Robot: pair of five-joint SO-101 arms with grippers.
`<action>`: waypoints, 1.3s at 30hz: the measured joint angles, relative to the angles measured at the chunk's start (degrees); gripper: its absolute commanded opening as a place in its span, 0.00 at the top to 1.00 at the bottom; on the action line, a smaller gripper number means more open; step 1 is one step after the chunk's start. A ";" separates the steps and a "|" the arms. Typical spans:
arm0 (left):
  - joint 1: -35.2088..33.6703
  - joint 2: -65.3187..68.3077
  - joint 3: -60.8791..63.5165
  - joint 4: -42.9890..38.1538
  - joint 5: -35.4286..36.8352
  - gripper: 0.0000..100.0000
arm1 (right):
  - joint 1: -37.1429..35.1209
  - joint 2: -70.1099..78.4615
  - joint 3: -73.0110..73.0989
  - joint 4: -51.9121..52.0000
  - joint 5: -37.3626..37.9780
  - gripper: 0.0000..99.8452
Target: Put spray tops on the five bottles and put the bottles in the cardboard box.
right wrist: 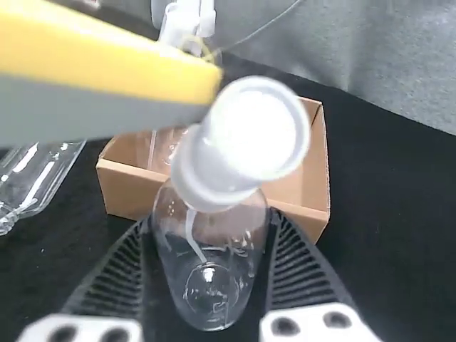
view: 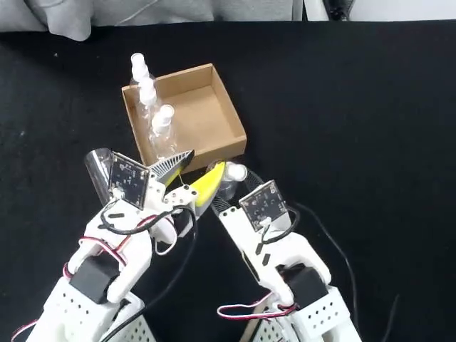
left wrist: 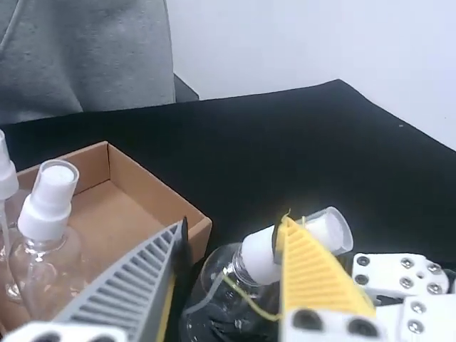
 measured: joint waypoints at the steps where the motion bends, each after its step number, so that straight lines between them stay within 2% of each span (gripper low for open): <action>1: 0.00 -1.14 -0.35 1.05 0.35 0.80 | 0.00 -0.09 0.00 0.00 0.00 0.98; 8: 0.18 -13.63 -0.79 6.42 0.44 0.80 | -0.09 -0.09 0.00 0.00 0.00 0.98; 11: -2.20 -16.53 -0.97 6.77 0.44 0.80 | -0.09 -0.09 0.00 0.00 0.00 0.98; 19: -11.52 -18.02 -2.73 6.95 0.44 0.80 | 3.16 -0.09 0.00 0.00 0.00 0.98; 24: -17.67 -18.02 -2.73 10.11 0.44 0.80 | 4.92 -0.09 0.00 0.00 0.00 0.98; 34: -35.08 -18.11 -2.11 11.43 0.44 0.80 | 5.19 -0.09 0.00 0.00 0.00 0.98; 39: -40.97 -17.93 1.23 11.43 0.44 0.80 | 5.19 -0.09 0.00 0.00 0.00 0.98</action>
